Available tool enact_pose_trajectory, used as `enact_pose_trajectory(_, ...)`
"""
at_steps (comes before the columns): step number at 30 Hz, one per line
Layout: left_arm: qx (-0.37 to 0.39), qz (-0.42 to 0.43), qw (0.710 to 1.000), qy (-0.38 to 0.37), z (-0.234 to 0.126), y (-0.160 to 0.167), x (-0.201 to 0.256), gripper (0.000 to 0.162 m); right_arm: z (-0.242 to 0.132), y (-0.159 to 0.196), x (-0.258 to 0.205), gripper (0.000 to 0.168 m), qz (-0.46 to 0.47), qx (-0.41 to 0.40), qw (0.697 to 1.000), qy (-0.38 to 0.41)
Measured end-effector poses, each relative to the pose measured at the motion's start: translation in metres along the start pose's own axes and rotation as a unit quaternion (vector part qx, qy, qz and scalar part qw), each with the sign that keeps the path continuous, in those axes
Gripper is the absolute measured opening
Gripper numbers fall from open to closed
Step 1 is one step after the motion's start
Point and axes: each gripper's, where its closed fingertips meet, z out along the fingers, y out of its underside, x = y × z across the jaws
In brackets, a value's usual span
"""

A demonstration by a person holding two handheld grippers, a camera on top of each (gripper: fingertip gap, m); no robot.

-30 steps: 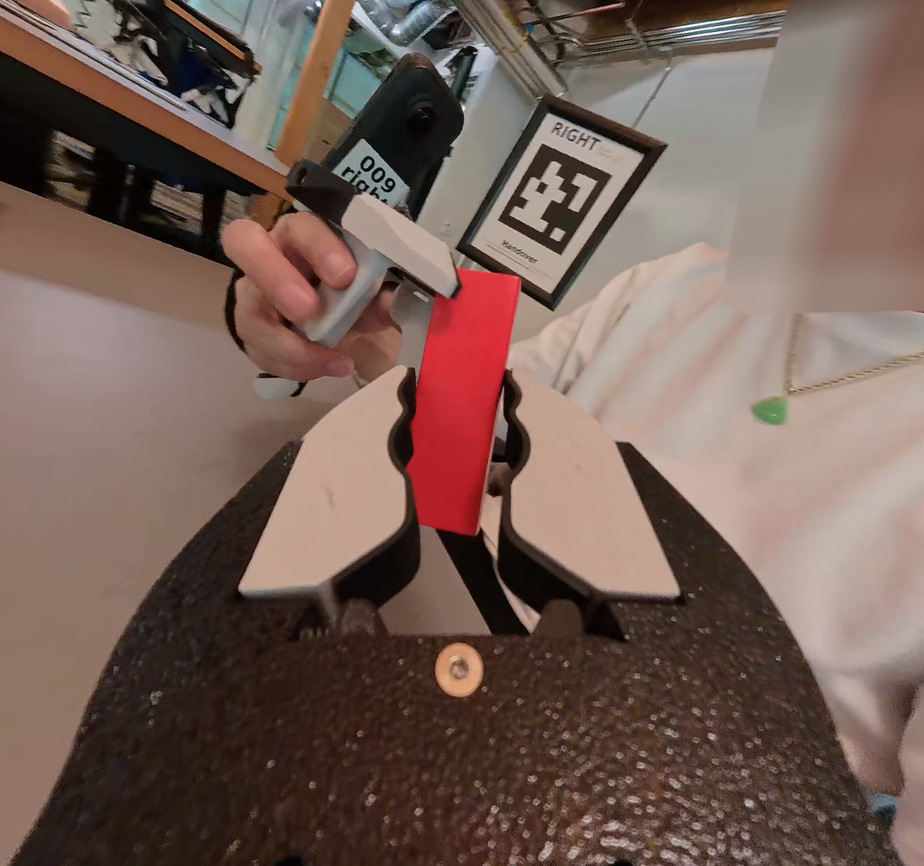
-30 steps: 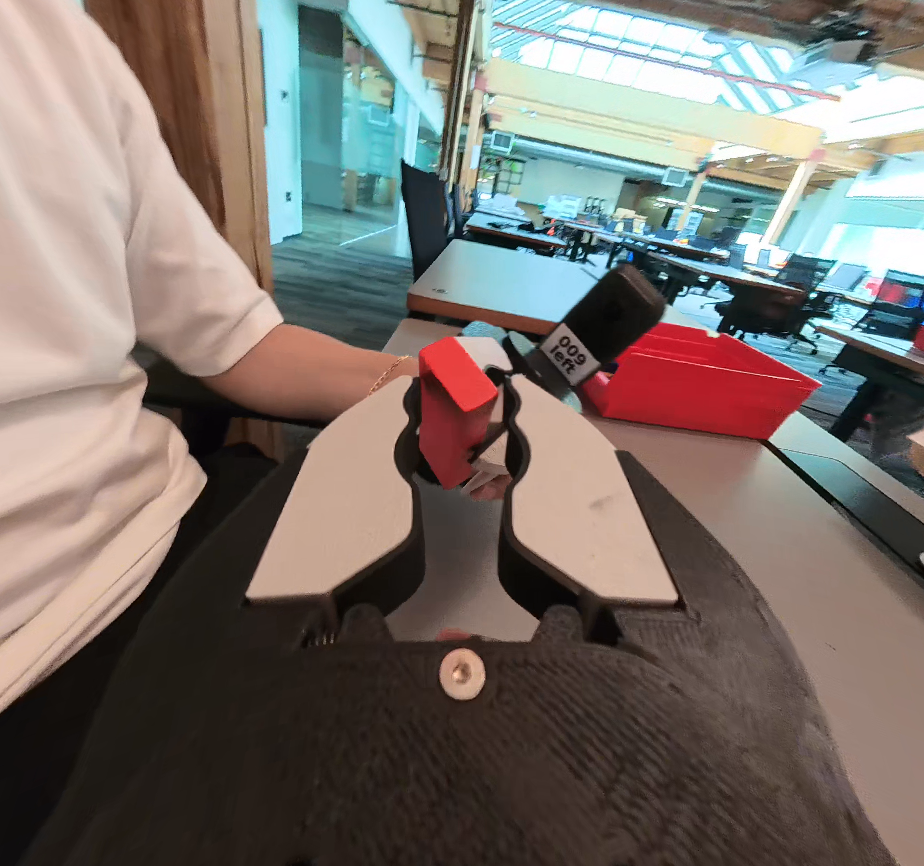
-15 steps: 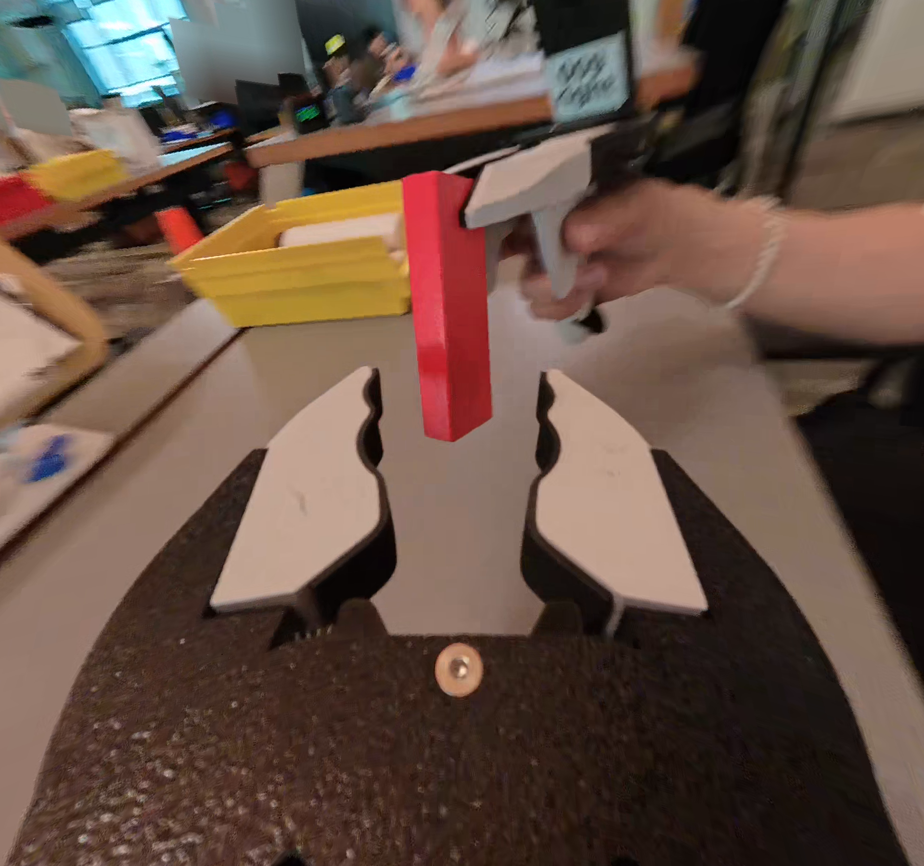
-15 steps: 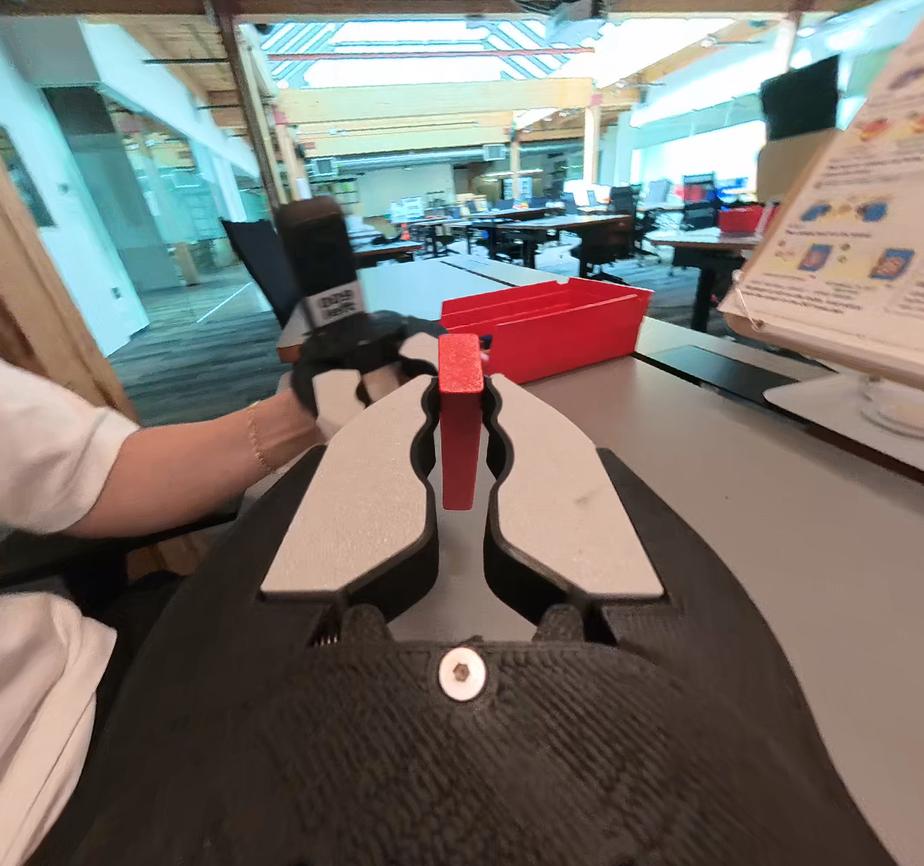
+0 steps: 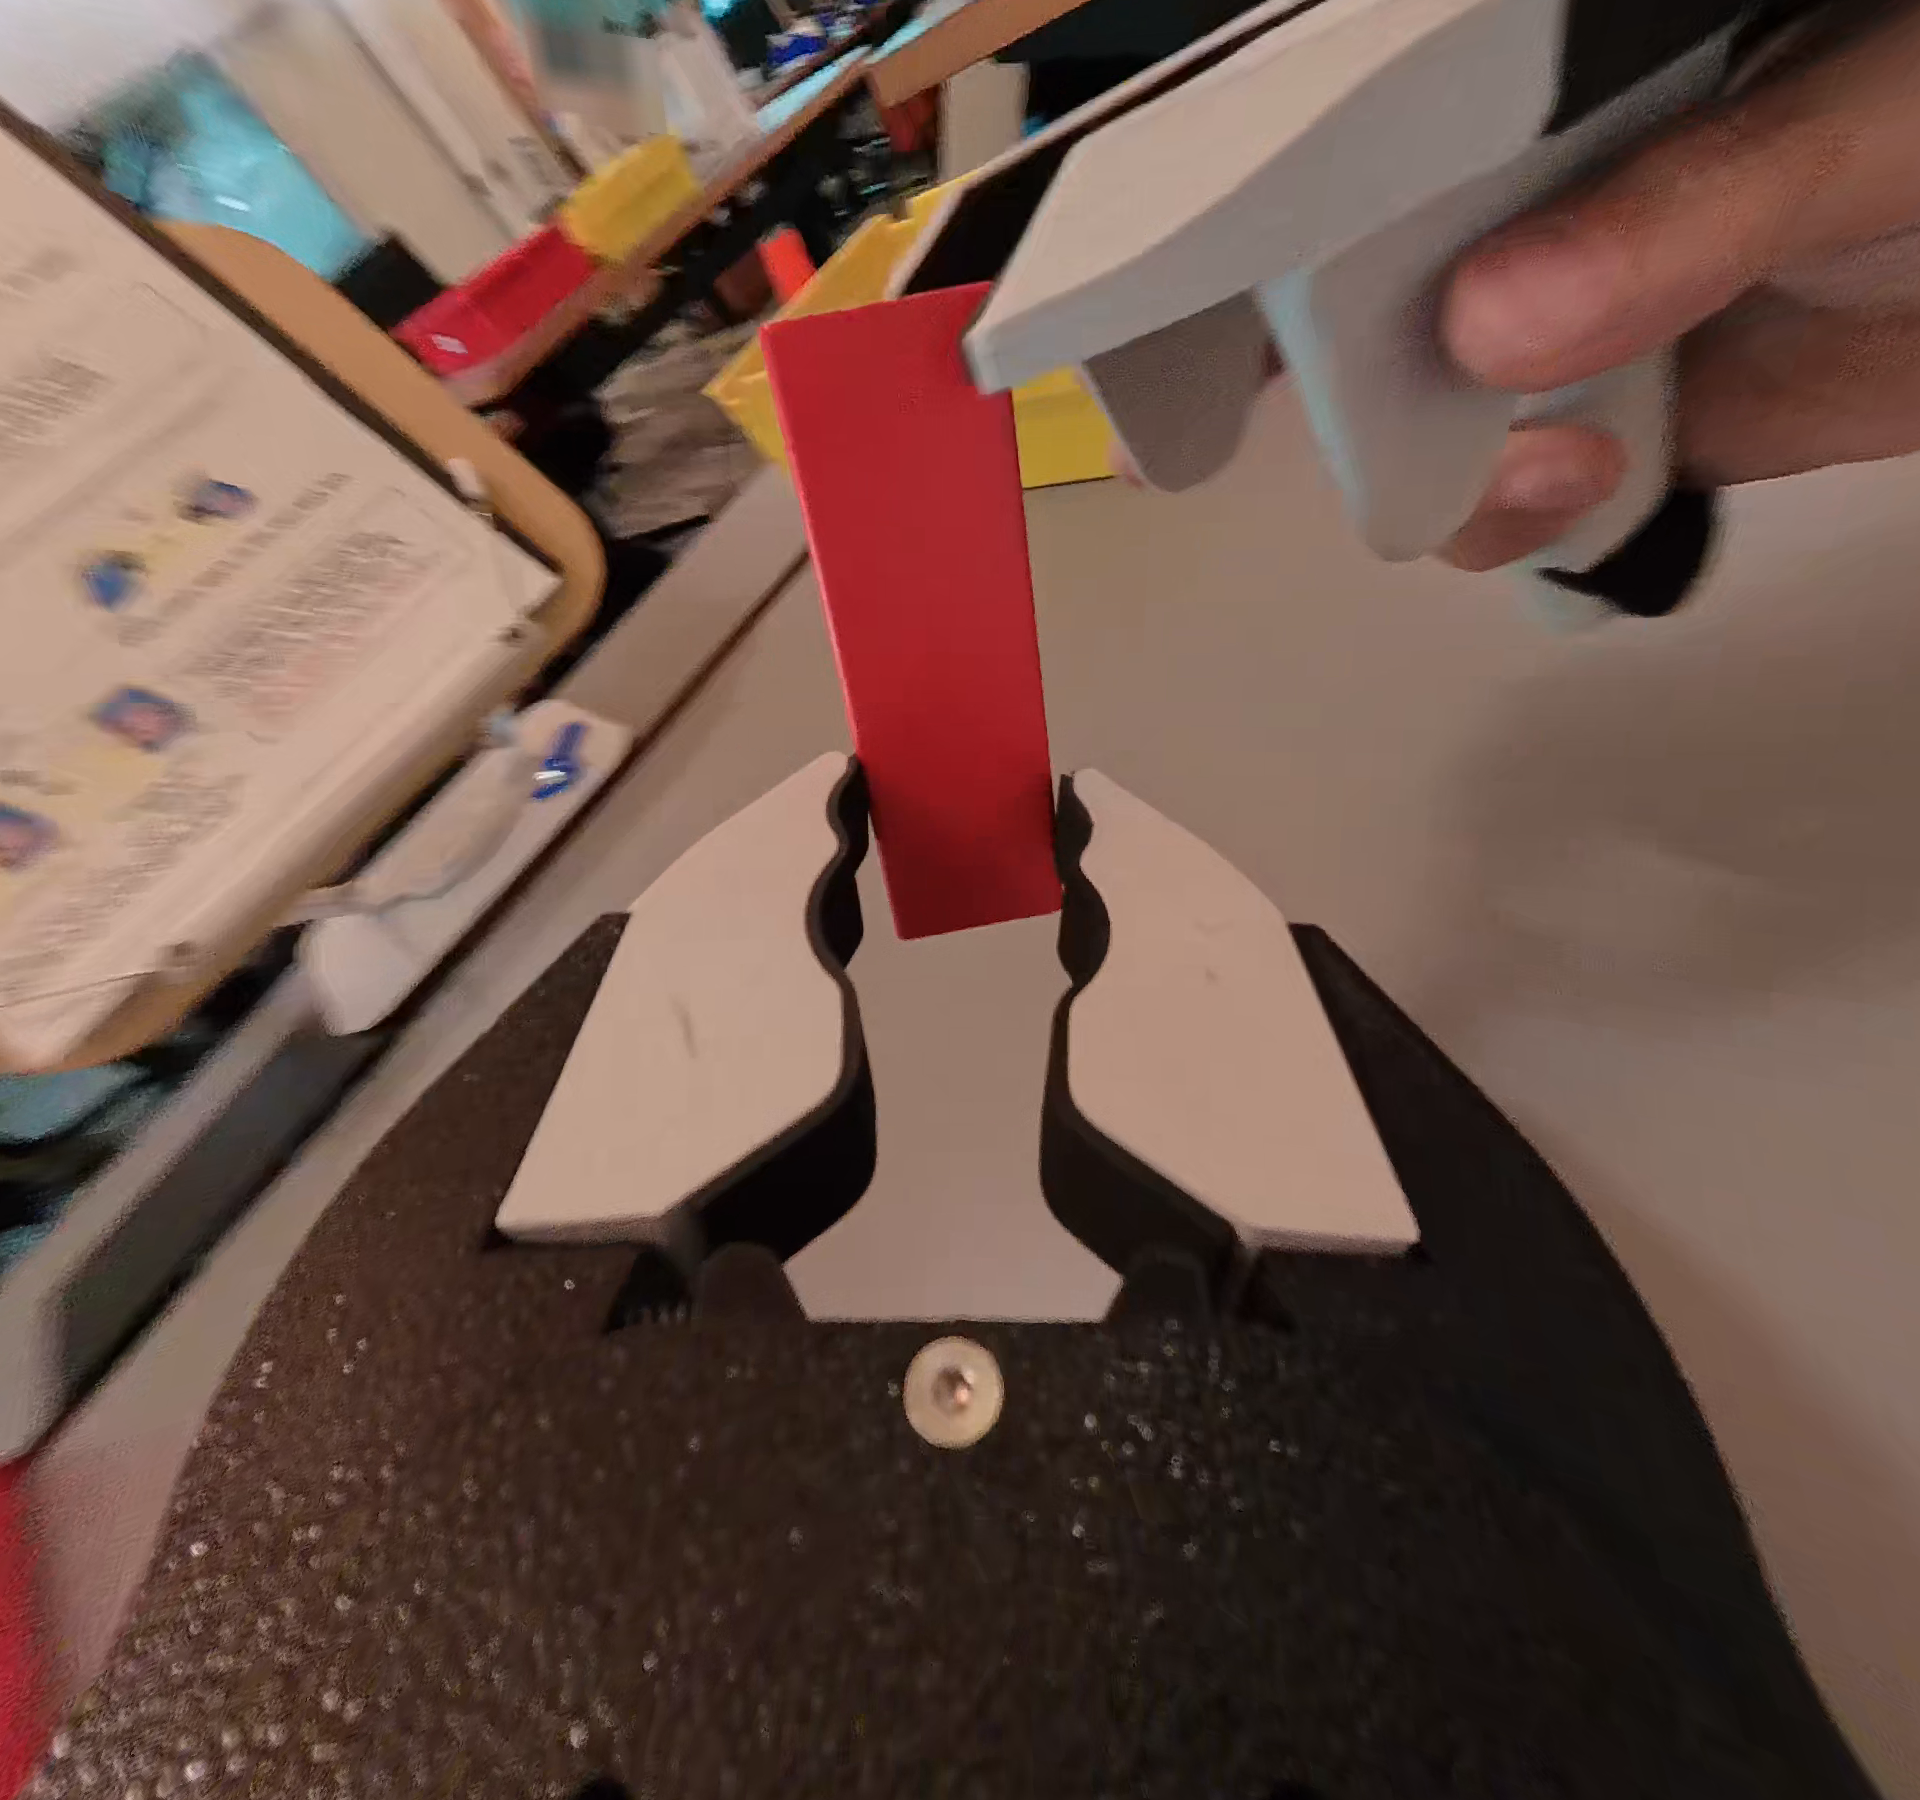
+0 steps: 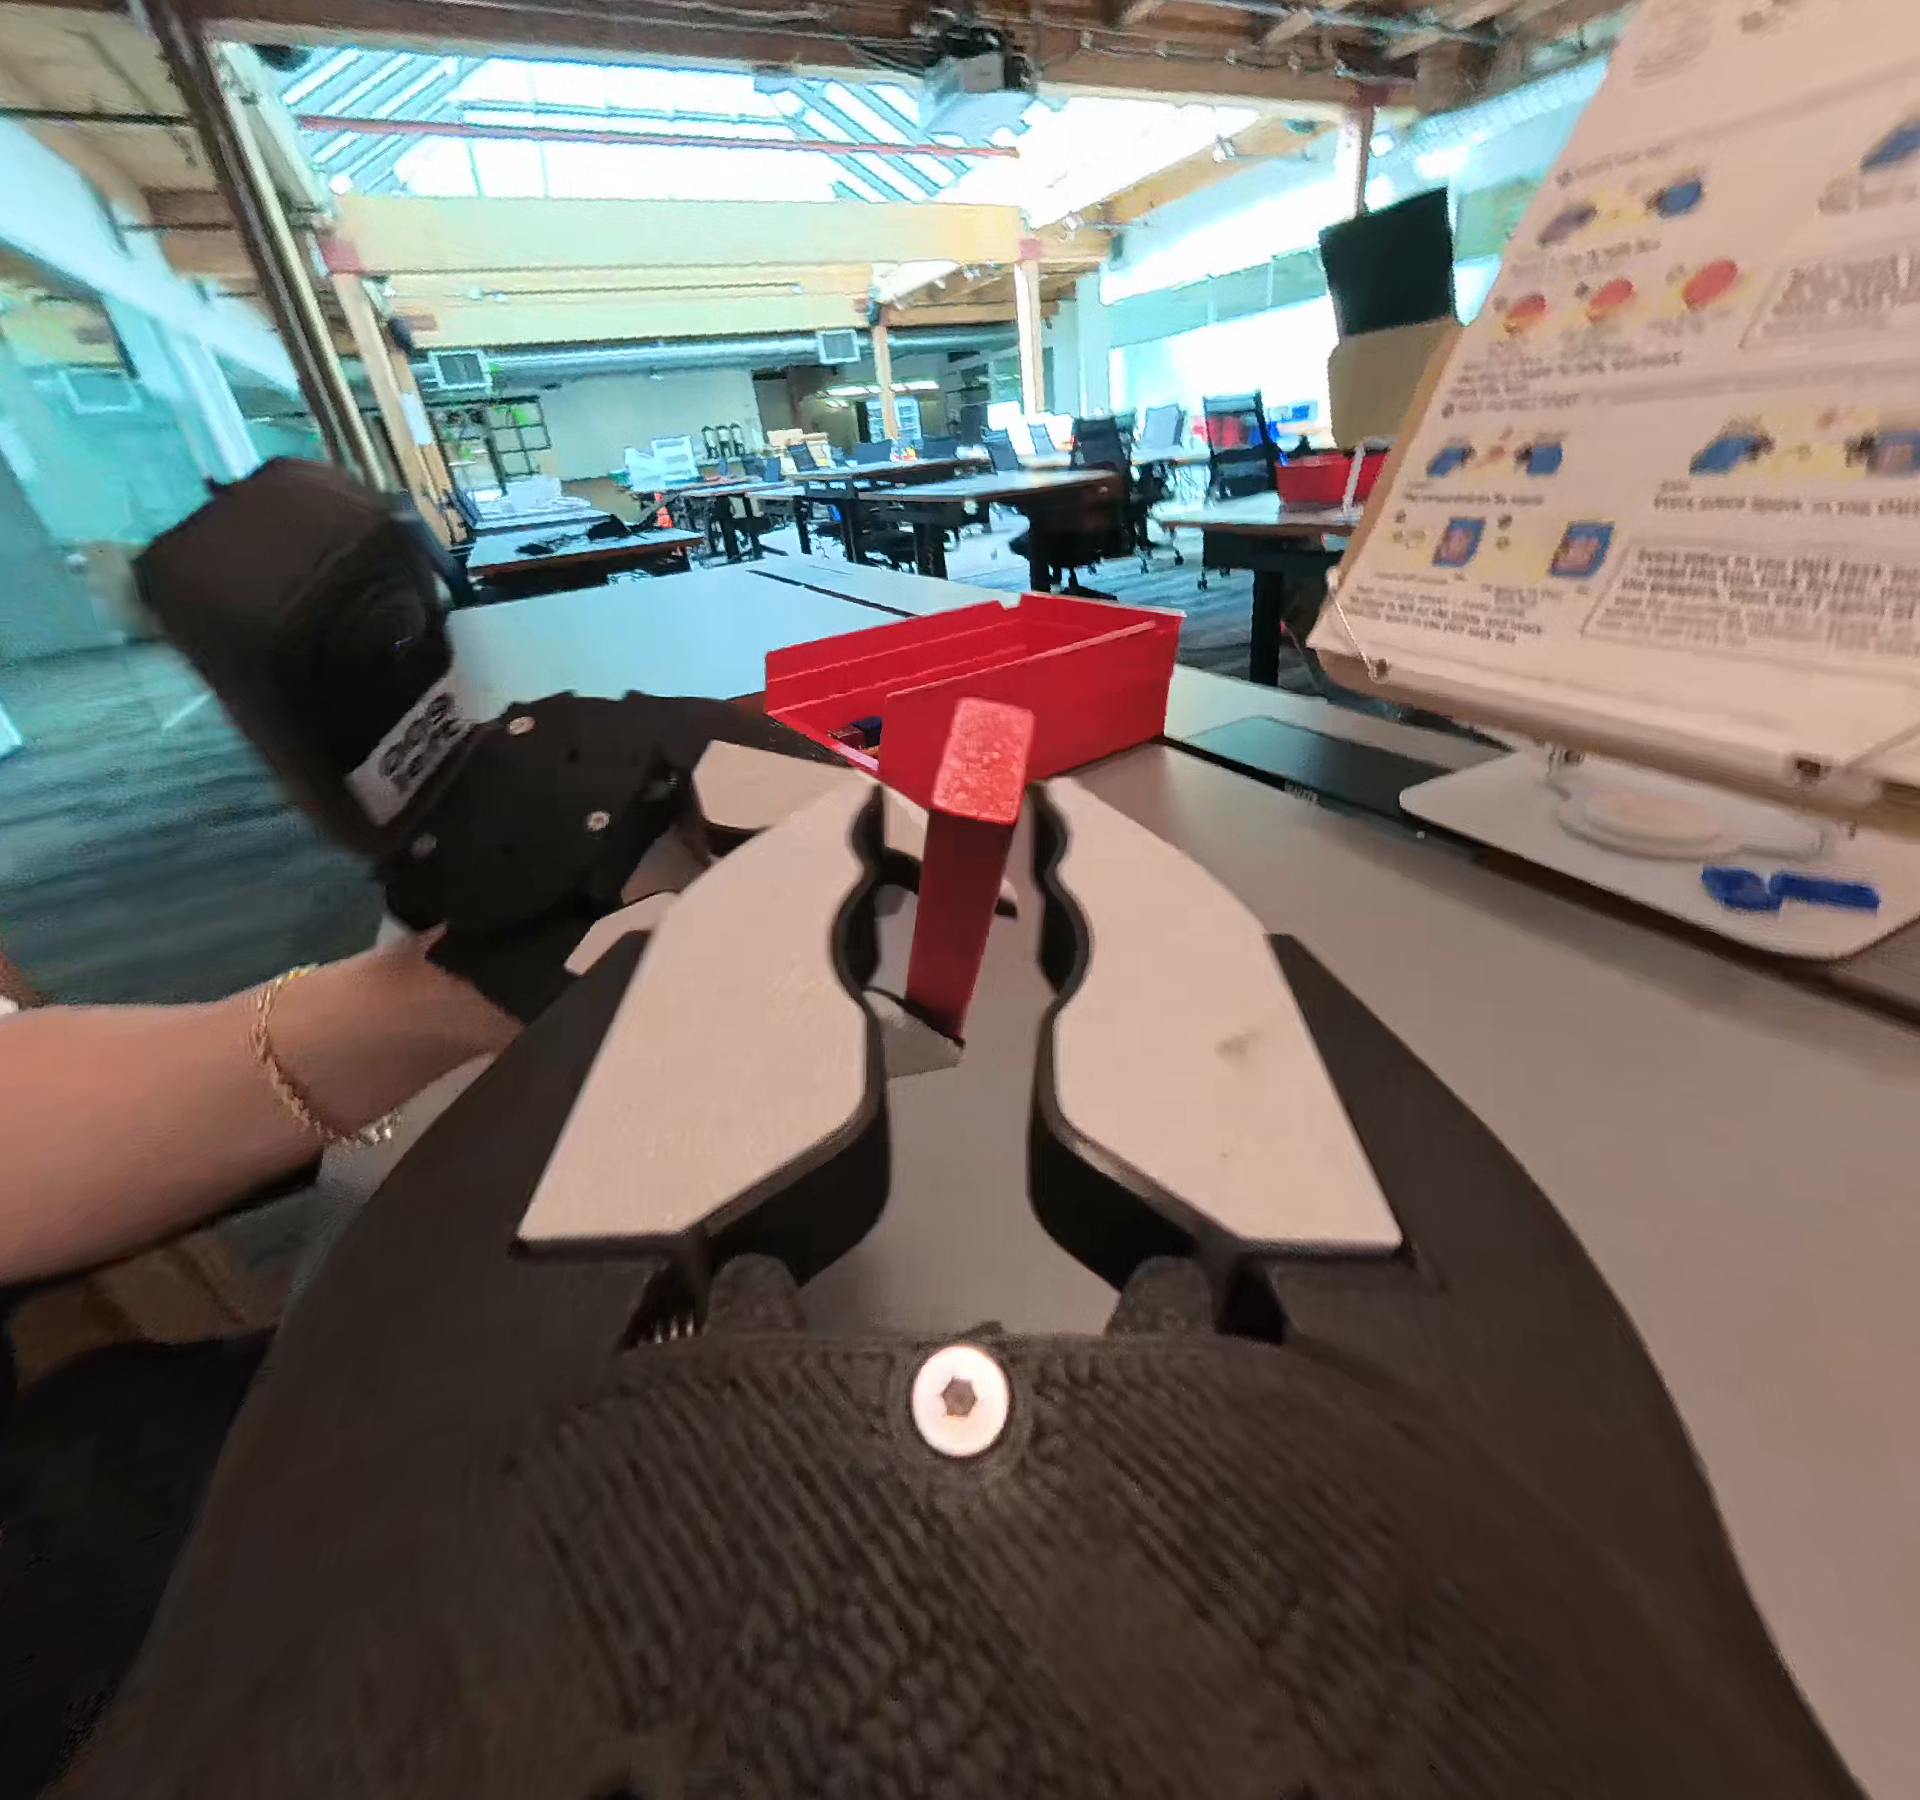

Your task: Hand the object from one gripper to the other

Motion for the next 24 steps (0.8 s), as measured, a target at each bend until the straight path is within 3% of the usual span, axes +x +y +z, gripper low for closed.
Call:
enact_pose_trajectory(1,0.010,-0.027,0.999,0.038,-0.001,-0.001,0.005,0.034,-0.002,-0.004,-0.002,0.040,-0.012,0.009,1.000,-0.012)
enact_pose_trajectory(3,0.047,-0.103,0.983,0.146,-0.007,-0.008,0.022,0.034,-0.007,-0.006,-0.006,0.048,-0.013,0.009,0.999,-0.049)
enact_pose_trajectory(7,0.129,-0.199,0.895,0.377,-0.042,-0.027,0.055,0.034,-0.017,-0.005,-0.026,0.056,0.018,0.005,0.989,-0.148)
enact_pose_trajectory(11,0.144,-0.210,0.849,0.463,-0.058,-0.024,0.069,0.034,-0.017,0.007,-0.055,0.058,0.065,-0.023,0.969,-0.238)
enact_pose_trajectory(14,0.123,-0.187,0.863,0.453,-0.051,-0.014,0.075,0.034,-0.010,0.016,-0.061,0.055,0.061,-0.040,0.968,-0.238)
enact_pose_trajectory(16,0.115,-0.176,0.871,0.444,-0.047,-0.010,0.077,0.034,-0.007,0.022,-0.059,0.035,0.047,-0.055,0.971,-0.228)
enact_pose_trajectory(21,0.126,-0.185,0.898,0.379,-0.034,-0.011,0.061,0.032,-0.005,0.016,-0.045,0.034,0.029,-0.058,0.981,-0.183)
enact_pose_trajectory(24,0.112,-0.148,0.939,0.290,-0.023,-0.009,0.045,0.053,-0.001,0.005,-0.023,0.034,0.040,-0.032,0.993,-0.105)
